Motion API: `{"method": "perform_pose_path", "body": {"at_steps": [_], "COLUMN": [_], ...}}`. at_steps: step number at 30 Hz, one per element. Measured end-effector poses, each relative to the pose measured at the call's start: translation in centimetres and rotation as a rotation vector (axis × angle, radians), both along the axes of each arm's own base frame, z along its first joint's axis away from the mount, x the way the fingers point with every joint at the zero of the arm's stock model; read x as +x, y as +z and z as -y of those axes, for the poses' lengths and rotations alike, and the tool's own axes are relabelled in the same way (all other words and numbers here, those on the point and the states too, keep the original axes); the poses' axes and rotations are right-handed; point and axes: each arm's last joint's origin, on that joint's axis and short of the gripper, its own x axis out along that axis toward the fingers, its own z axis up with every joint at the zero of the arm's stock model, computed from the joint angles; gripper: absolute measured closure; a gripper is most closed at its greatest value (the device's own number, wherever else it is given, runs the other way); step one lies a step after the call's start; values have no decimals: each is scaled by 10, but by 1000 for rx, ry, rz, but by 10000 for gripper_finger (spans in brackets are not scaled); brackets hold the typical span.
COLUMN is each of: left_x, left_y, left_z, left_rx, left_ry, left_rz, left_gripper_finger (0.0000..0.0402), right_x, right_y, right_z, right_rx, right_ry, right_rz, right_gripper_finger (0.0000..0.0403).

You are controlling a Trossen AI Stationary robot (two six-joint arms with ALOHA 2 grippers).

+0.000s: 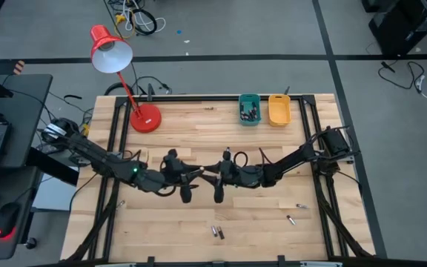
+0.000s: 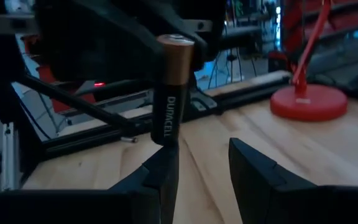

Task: Sort batteries
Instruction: Put the black battery into the green bin

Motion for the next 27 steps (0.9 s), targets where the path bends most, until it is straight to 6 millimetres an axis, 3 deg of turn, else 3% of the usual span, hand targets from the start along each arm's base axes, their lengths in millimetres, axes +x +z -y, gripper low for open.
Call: {"method": "perform_pose_path", "body": {"at_steps": [16,27], "left_x": [2,2], "left_y": [0,0], "left_z": [-4,-4], "left_rx": [39,48], "left_ry": [-19,-17], "left_rz": [-14,-22], "left_gripper_finger": [338,332], "right_x": [-1,2], "right_y": [9,8], "right_z": [-4,4], "right_rx": [-66,-21], "right_ry": [29,66], "right_rz": [77,73], "right_gripper_finger": [279,378]}}
